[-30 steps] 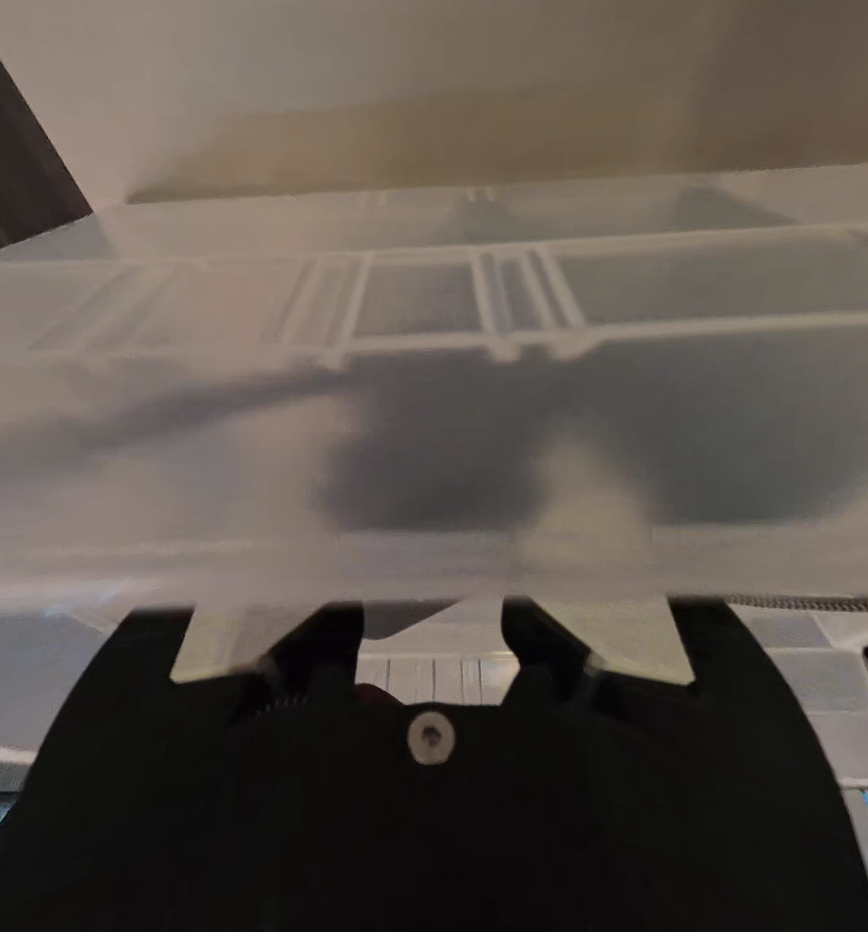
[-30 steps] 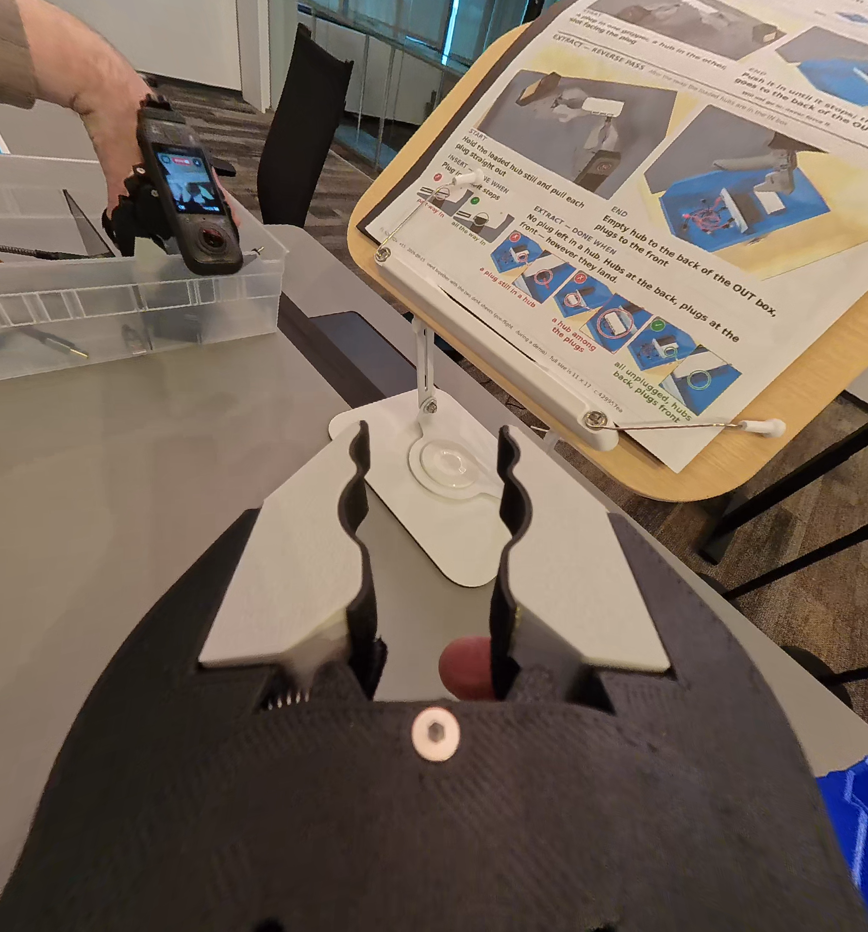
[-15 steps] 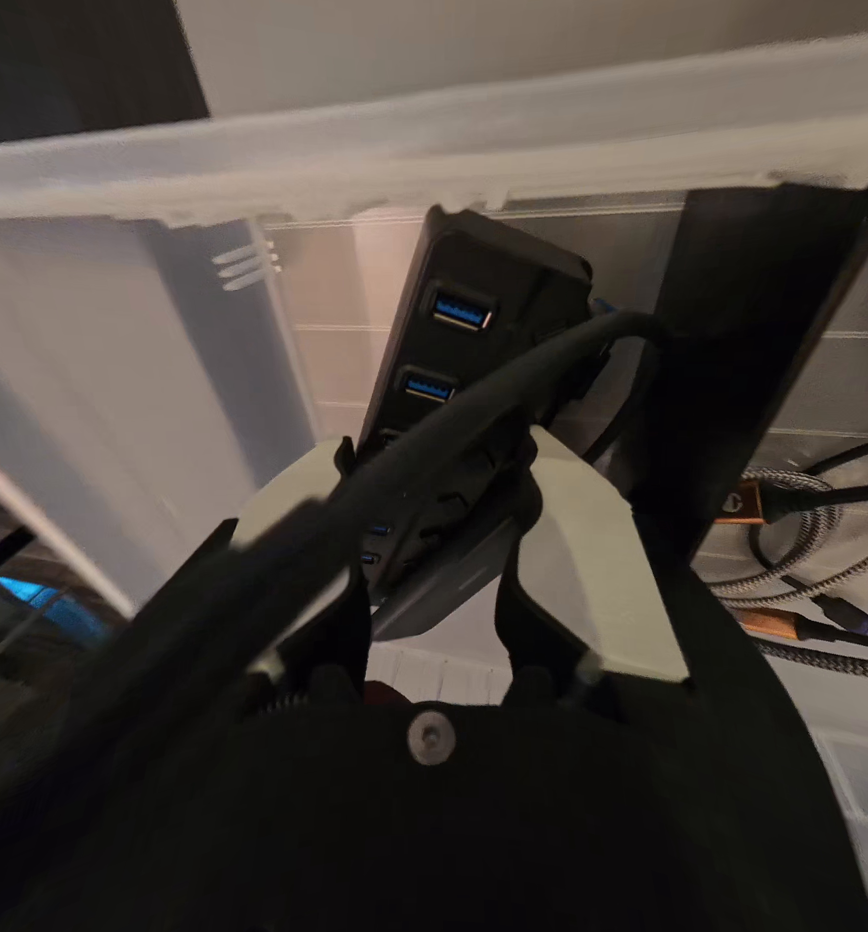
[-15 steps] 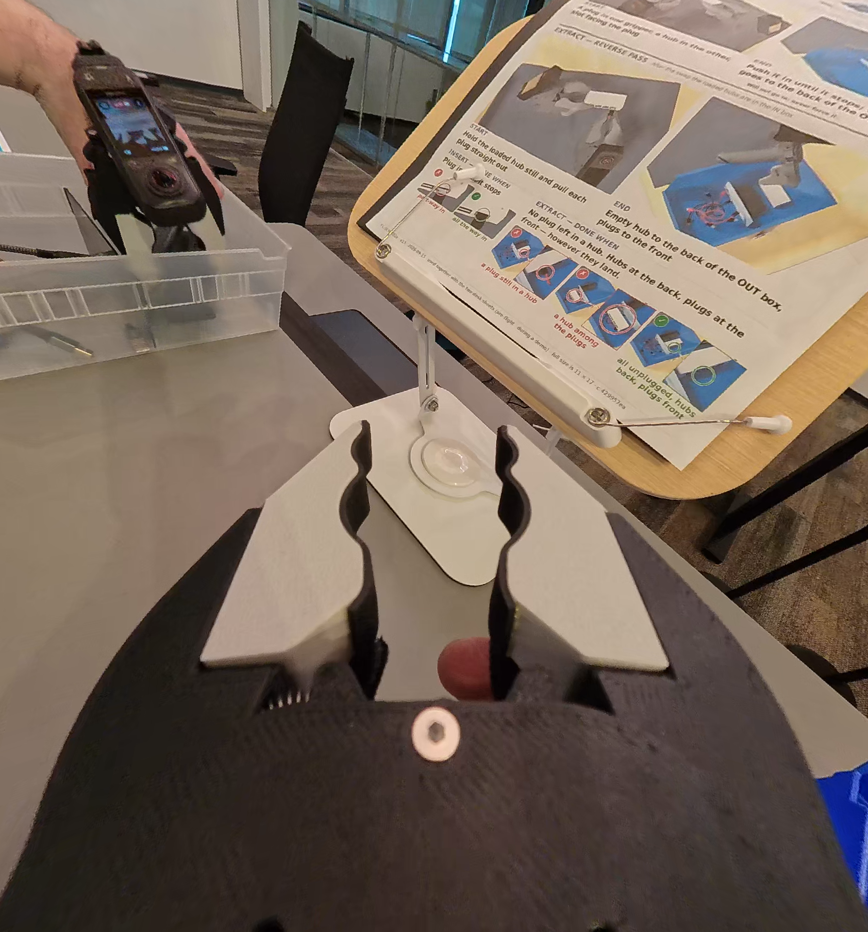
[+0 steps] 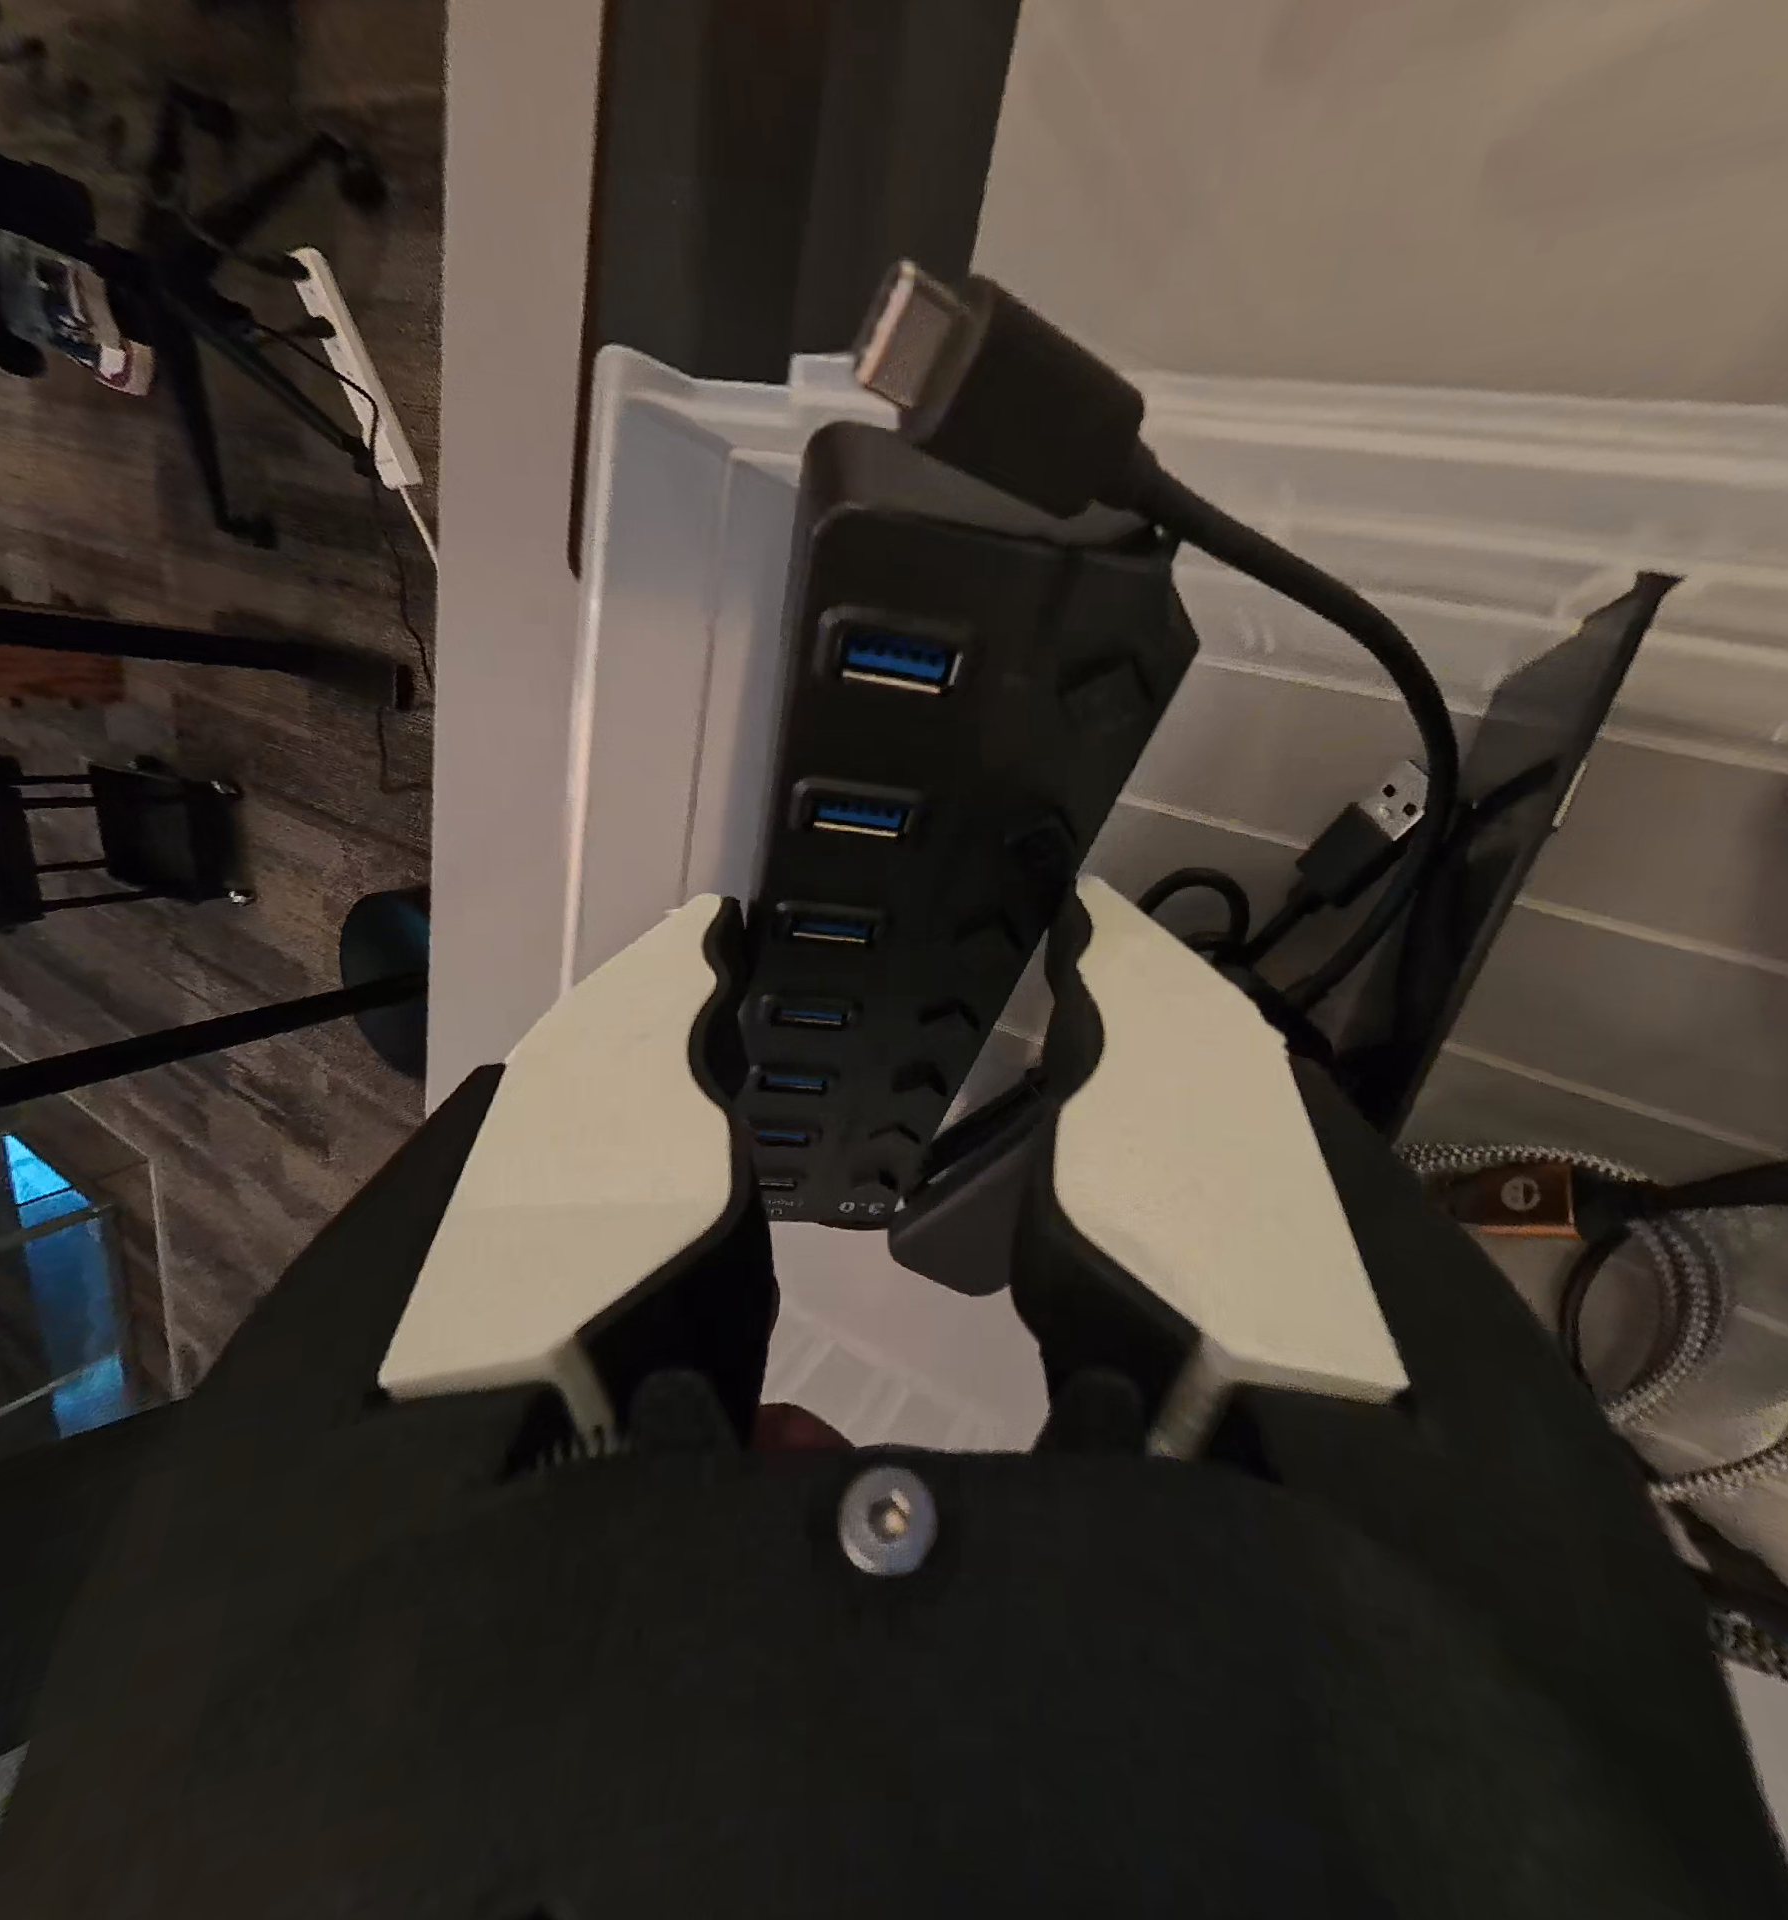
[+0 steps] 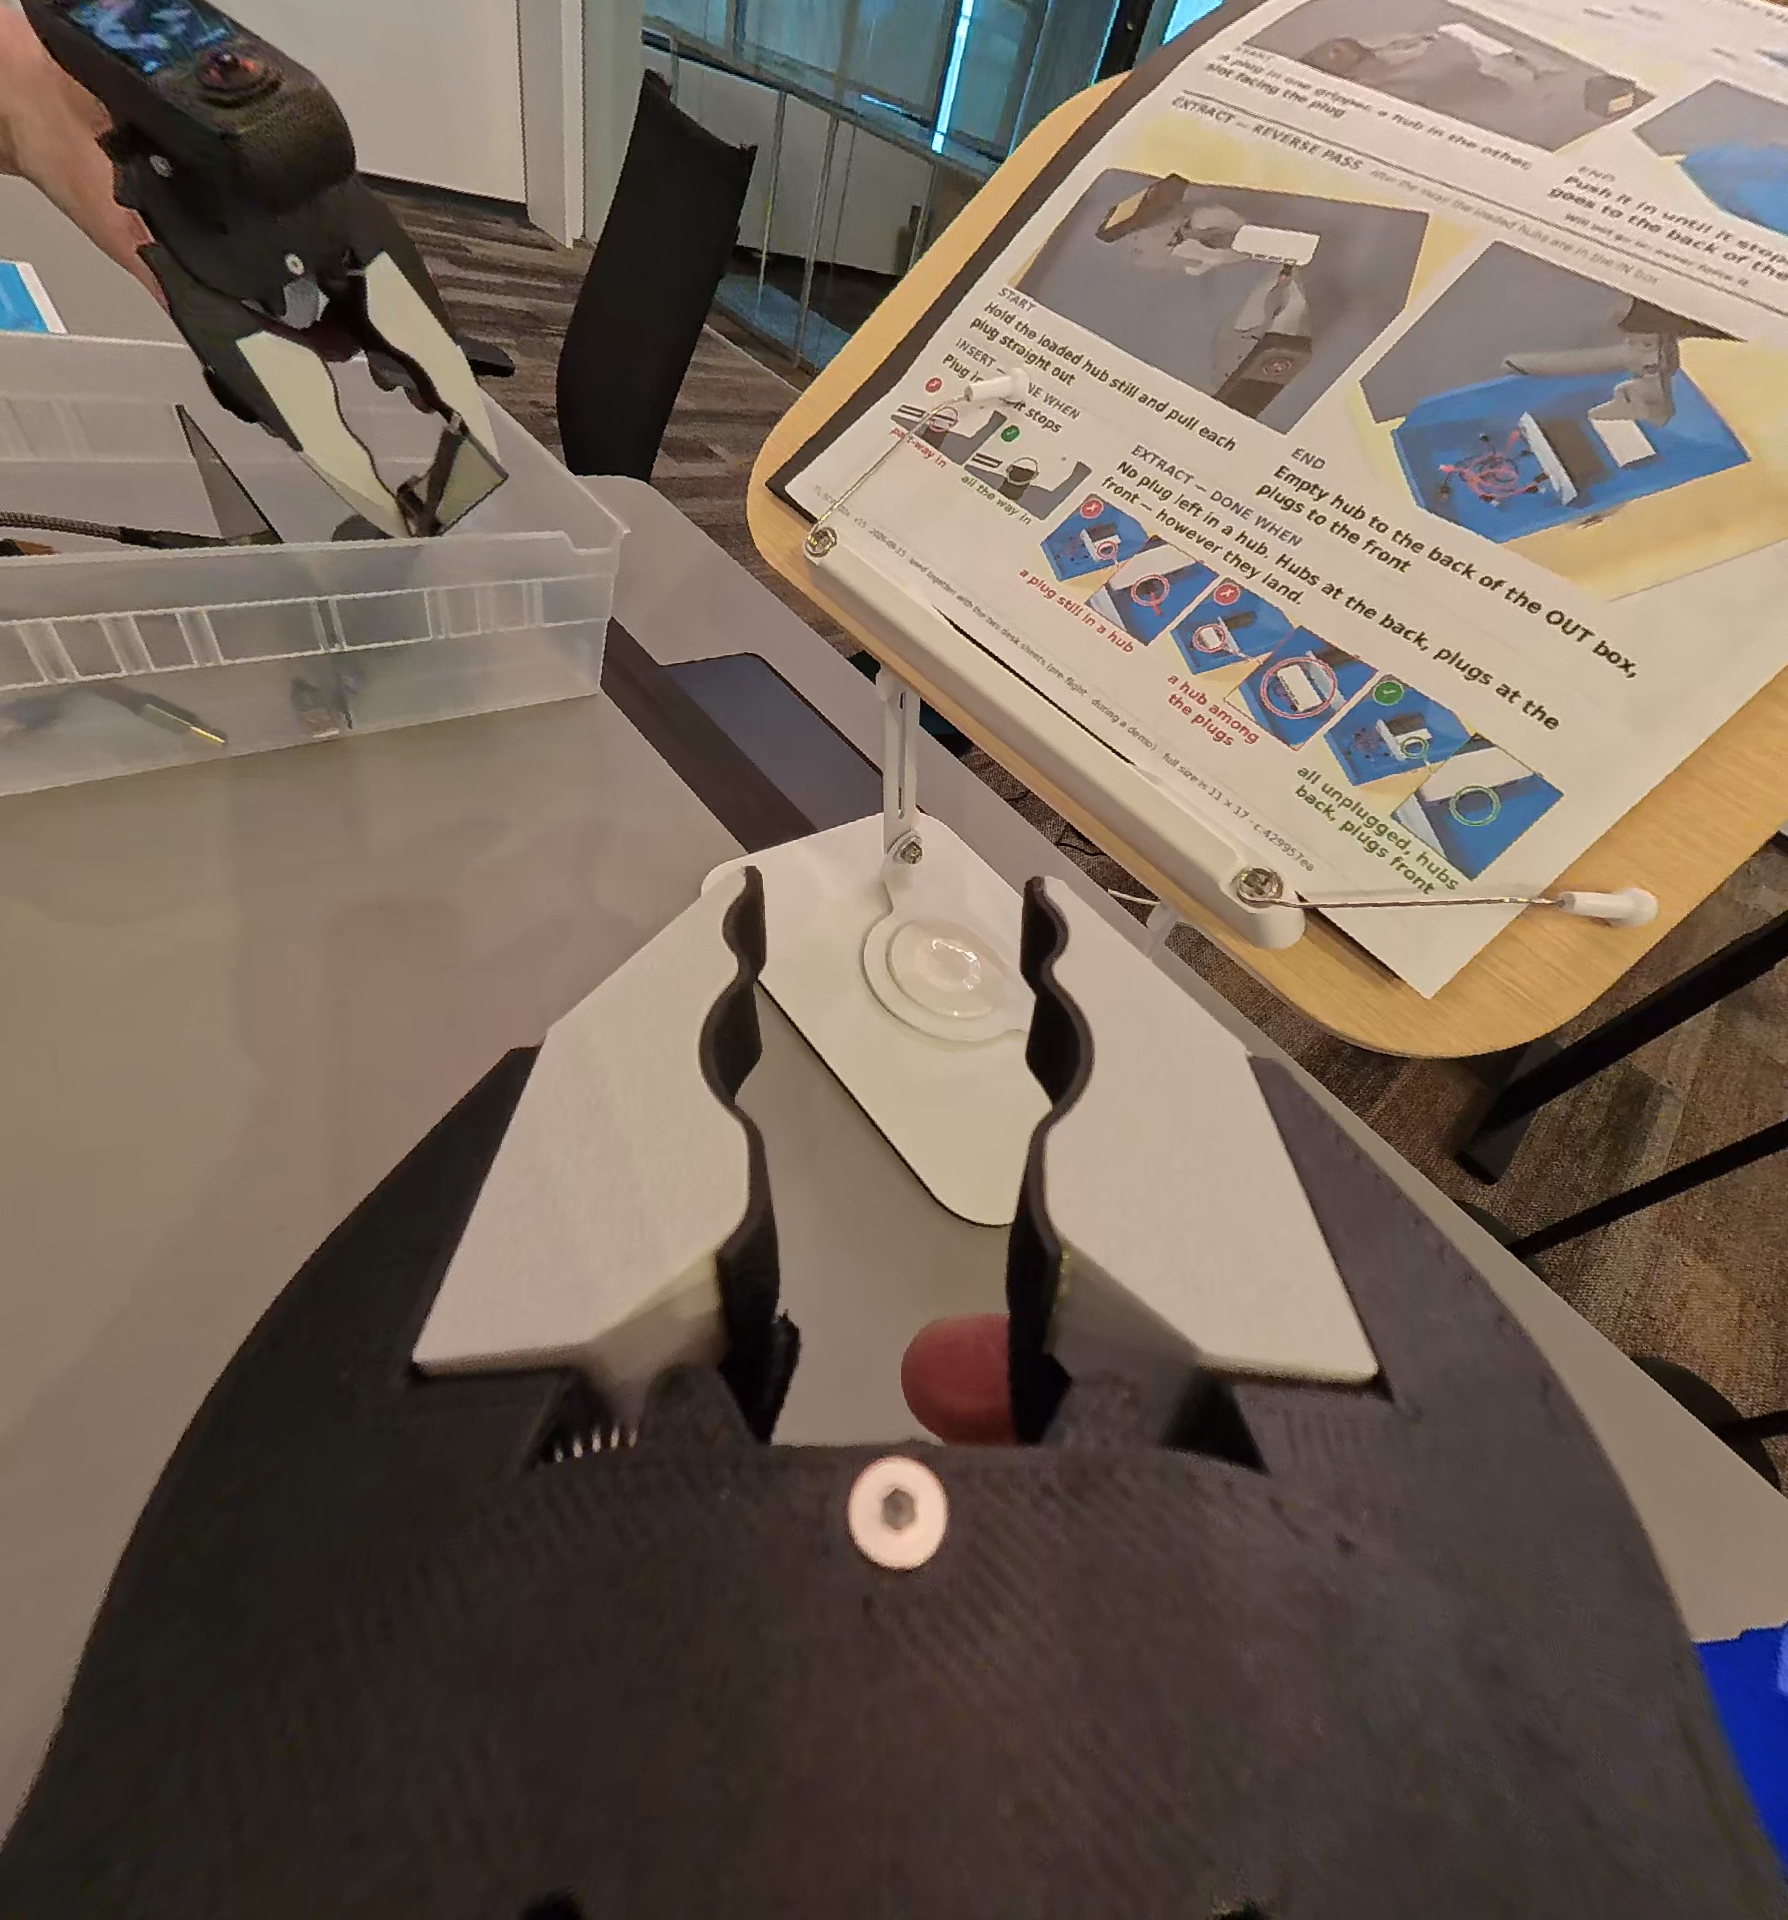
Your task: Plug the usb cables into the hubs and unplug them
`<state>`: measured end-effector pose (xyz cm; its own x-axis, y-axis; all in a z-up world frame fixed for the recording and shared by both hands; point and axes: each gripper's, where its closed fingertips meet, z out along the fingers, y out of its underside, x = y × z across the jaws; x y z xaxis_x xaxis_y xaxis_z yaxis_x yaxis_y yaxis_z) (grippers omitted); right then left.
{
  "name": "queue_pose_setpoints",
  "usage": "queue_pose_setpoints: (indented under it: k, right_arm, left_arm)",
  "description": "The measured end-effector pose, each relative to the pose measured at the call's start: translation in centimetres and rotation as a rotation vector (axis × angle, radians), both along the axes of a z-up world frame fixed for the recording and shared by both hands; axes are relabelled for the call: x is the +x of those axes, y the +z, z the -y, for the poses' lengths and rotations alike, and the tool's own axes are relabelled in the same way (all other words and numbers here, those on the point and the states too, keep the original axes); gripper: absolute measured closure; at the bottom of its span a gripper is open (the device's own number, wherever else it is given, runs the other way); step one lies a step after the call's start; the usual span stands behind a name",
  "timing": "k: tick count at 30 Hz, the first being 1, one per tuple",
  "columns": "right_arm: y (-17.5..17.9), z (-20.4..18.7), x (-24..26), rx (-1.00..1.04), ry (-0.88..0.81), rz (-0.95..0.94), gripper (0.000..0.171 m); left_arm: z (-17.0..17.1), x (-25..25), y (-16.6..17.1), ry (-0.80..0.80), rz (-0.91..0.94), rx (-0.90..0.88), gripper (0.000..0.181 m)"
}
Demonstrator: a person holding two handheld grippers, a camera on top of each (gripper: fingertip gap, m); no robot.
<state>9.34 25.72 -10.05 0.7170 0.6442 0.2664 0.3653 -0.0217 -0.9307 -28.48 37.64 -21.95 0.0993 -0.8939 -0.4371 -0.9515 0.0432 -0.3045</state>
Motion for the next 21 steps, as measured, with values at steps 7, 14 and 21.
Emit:
queue_pose_setpoints:
  k: [7,14,21]
  right_arm:
    - [-0.4,0.0,-0.4,-0.007,0.008,0.002,0.124]
    - [-0.6,0.0,-0.7,-0.011,0.017,-0.004,0.124]
    - [-0.7,0.1,-1.0,-0.015,0.025,-0.004,0.124]
  left_arm:
    - [-0.5,1.2,1.7,0.02,0.152,0.021,0.126]
    - [-1.2,2.4,5.1,0.056,0.408,0.064,0.126]
    - [-1.6,2.0,7.9,0.089,0.551,0.125,0.126]
